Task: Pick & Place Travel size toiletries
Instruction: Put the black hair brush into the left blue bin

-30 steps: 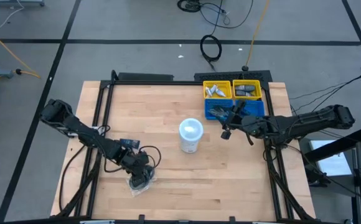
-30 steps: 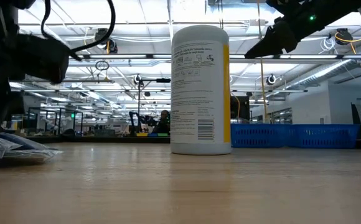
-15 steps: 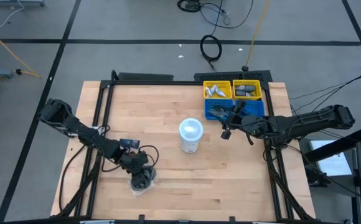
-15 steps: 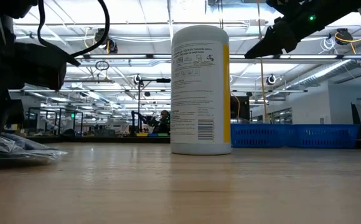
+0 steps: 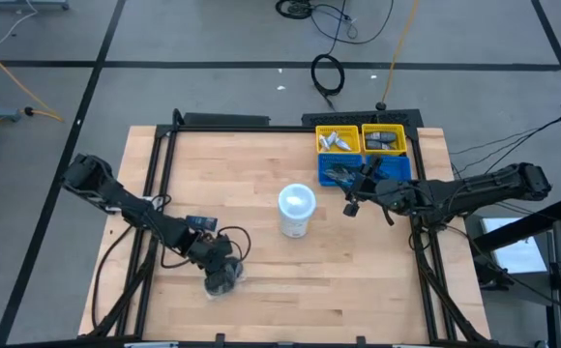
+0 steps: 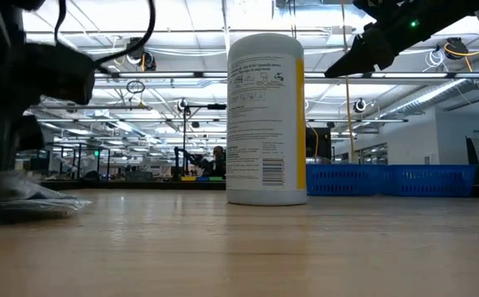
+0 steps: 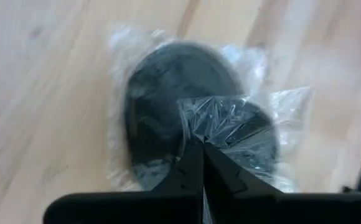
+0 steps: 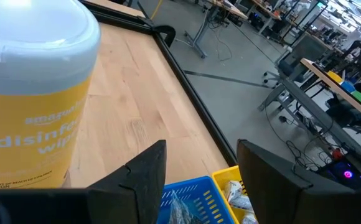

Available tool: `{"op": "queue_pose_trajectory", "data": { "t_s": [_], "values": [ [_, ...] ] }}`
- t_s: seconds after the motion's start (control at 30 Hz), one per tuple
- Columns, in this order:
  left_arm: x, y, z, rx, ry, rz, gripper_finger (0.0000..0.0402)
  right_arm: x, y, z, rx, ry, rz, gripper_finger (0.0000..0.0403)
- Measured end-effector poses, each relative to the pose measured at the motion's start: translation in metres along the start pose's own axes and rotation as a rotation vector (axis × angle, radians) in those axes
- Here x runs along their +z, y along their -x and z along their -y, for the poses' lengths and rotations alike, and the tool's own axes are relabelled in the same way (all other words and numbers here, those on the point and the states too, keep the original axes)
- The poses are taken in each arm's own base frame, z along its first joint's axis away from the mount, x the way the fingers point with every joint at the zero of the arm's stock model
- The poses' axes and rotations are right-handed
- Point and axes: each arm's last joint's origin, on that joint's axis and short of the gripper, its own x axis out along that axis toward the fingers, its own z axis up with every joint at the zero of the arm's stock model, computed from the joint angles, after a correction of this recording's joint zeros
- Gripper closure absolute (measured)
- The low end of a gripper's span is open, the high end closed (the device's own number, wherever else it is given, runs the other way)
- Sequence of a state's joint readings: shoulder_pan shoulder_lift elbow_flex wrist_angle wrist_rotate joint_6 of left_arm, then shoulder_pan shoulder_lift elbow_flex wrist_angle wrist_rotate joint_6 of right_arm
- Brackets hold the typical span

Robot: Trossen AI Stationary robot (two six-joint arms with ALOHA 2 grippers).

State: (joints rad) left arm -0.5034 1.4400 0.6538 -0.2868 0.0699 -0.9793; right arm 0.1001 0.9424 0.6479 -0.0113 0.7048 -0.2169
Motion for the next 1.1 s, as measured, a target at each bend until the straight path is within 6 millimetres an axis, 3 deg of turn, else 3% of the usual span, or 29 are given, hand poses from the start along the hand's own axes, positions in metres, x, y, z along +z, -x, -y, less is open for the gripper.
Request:
{"op": "queue_pose_trajectory", "data": {
  "t_s": [0.4, 0.57, 0.87, 1.1],
  "values": [
    [0.023, 0.04, 0.031, 0.2, -0.111, 0.057, 0.0401, 0.0, 0.0, 0.0, 0.001, -0.021, 0.0, 0.022],
    [0.041, 0.071, 0.053, 0.278, -0.202, 0.178, 0.0401, 0.003, 0.0, 0.0, 0.004, -0.043, 0.026, 0.0222],
    [0.071, 0.136, 0.089, 0.469, -0.384, 0.528, 0.0401, 0.016, 0.001, -0.002, 0.182, -0.165, 0.167, 0.0223],
    [0.087, 0.159, 0.099, 0.663, -0.432, 0.793, 0.0401, 0.024, 0.004, -0.001, 0.264, -0.256, 0.256, 0.0222]
  ]
}}
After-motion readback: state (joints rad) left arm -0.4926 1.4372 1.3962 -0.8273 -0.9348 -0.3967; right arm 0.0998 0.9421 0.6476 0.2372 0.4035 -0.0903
